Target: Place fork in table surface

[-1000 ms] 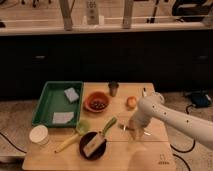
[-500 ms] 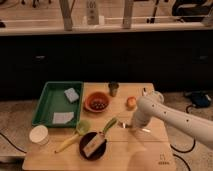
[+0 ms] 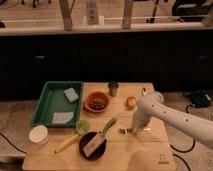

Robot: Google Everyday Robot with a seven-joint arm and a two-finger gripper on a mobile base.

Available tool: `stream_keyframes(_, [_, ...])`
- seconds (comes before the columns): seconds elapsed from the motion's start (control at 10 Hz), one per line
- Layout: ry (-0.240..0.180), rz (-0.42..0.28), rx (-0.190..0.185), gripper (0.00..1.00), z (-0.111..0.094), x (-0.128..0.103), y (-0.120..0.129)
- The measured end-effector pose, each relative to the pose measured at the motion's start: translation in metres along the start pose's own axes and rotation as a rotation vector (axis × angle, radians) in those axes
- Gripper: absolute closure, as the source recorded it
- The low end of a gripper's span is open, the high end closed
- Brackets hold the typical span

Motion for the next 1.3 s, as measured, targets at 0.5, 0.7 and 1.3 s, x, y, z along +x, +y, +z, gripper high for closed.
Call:
stream_keyframes(0.5, [-0.012,-0.034,0.002,1.0,-0.005,-0.008,0.001])
stream_keyframes(0.7, [-0.04,-0.085,0.055,1.0,-0.035,-0.021,-0.013])
stream_keyframes(1.3, [-0.073,-0.161,0.126,1.0,-0.106,-0.017,-0.035])
